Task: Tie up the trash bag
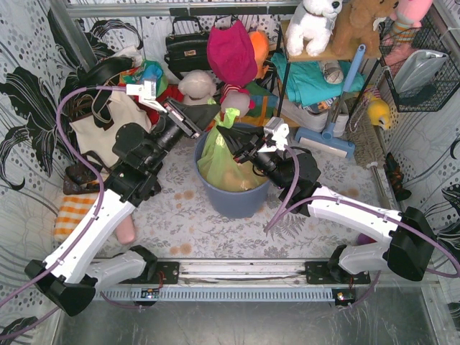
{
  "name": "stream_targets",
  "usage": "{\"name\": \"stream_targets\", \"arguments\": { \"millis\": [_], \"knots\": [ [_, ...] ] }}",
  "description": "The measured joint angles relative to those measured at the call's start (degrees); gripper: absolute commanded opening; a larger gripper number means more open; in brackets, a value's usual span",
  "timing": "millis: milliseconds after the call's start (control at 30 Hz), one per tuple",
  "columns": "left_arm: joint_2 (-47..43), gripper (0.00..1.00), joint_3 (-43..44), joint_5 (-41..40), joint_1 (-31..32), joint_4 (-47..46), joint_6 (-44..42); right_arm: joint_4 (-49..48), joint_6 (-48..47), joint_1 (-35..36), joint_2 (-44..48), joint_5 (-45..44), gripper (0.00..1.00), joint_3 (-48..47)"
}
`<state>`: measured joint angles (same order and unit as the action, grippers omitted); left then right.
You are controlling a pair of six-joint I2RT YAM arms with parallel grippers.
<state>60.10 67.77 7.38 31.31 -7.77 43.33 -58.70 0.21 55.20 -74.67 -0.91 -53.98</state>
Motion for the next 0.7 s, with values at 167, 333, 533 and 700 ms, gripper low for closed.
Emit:
{"name": "stream_targets", "arguments": {
  "millis": [167,333,533,700],
  "knots": [
    [0.04,0.18,-1.46,5.01,-1.53,-5.9,3.72,-0.09,0.22,0.0,0.0,0.0,0.0,0.11],
    [1.42,0.29,-3.17,10.14,-3.72,-12.9,8.55,-0.48,0.39,0.0,0.0,0.0,0.0,0.26],
    [3.54,0.52,-4.07,12.09,-5.22,-15.85,11.43,-0.48,0.42,0.0,0.0,0.02,0.0,0.66],
    [3.61,0.53,-4.07,12.41,-5.95,-16.04,11.39,-0.48,0.44,0.0,0.0,0.02,0.0,0.68]
  ]
}}
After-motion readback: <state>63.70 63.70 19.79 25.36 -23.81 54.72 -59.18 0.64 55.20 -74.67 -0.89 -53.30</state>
